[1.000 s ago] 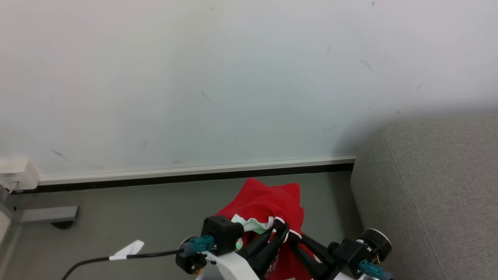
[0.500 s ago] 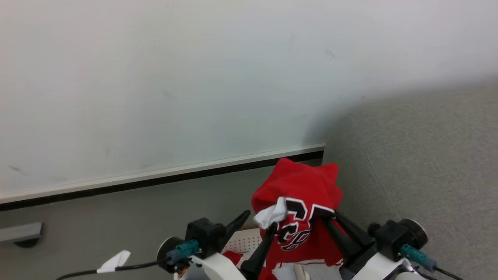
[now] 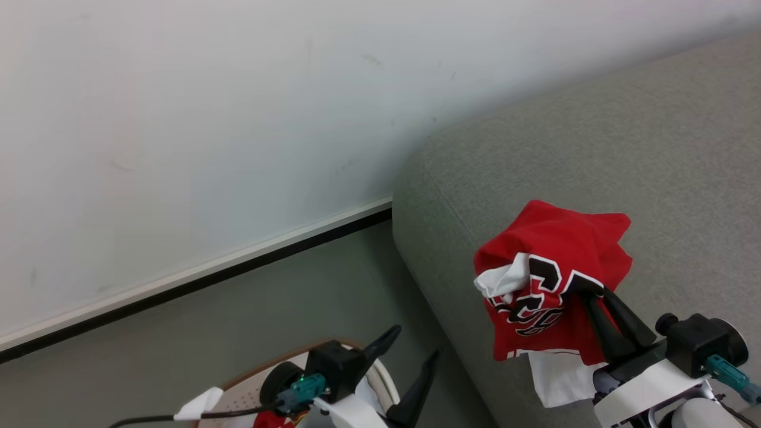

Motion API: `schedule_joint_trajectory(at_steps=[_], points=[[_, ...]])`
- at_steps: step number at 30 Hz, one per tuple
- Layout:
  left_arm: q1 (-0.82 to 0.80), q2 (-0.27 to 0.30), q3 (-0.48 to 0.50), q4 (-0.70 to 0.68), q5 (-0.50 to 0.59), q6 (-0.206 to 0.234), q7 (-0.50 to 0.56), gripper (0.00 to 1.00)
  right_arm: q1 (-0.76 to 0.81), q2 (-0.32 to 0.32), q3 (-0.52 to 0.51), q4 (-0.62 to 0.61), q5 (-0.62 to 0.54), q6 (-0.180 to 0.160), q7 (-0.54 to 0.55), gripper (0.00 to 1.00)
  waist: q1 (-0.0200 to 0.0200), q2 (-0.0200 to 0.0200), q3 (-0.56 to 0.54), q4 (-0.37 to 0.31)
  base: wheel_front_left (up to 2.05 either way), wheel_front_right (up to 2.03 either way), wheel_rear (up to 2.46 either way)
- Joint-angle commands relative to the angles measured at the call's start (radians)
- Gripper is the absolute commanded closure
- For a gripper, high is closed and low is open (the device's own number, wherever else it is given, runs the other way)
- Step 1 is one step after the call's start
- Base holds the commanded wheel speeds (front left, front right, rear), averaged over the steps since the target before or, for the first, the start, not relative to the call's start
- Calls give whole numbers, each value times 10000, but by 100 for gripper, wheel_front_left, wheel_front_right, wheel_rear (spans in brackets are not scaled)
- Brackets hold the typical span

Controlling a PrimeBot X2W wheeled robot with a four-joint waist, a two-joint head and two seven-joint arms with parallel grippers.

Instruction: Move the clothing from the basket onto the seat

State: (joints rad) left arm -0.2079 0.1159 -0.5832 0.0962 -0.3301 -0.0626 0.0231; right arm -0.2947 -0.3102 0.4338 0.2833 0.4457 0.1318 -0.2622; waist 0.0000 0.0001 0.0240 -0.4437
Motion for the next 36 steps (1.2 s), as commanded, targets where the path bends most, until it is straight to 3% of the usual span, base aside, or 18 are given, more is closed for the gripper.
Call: schedule_joint_trajectory(at_steps=[1, 11, 19, 23, 31, 36], points=[[-101, 22, 9, 56, 36, -49, -113, 0, 116, -24, -100, -84, -53, -21, -40, 100, 0, -1, 134, -348, 0, 0, 0], [-648, 33, -221, 34, 146, -131, 43, 0, -231, -5, -868, -234, -31, -21, -40, 100, 0, -1, 912, -347, 0, 0, 0], [-2597, 308, -195, -359, 608, -303, 704, 0, -2316, 142, -2283, 340, 150, -21, -20, 100, 0, -1, 3398, 307, 0, 0, 0], [-3830, 446, -264, -507, 895, -435, 966, 0, -4173, -141, -3245, 1166, 204, -21, 212, 100, 0, -1, 4766, 754, 0, 0, 0], [-5424, 483, -527, -627, 1196, -570, 932, 0, -8334, -1304, -5439, 3723, -26, -21, 944, 100, 0, -1, 6627, 1723, 0, 0, 0], [-5899, 264, -603, -728, 1259, -540, 773, 0, -9760, -1859, -6836, 5765, -1154, -21, 957, 100, 0, -1, 7379, 2356, 0, 0, 0]])
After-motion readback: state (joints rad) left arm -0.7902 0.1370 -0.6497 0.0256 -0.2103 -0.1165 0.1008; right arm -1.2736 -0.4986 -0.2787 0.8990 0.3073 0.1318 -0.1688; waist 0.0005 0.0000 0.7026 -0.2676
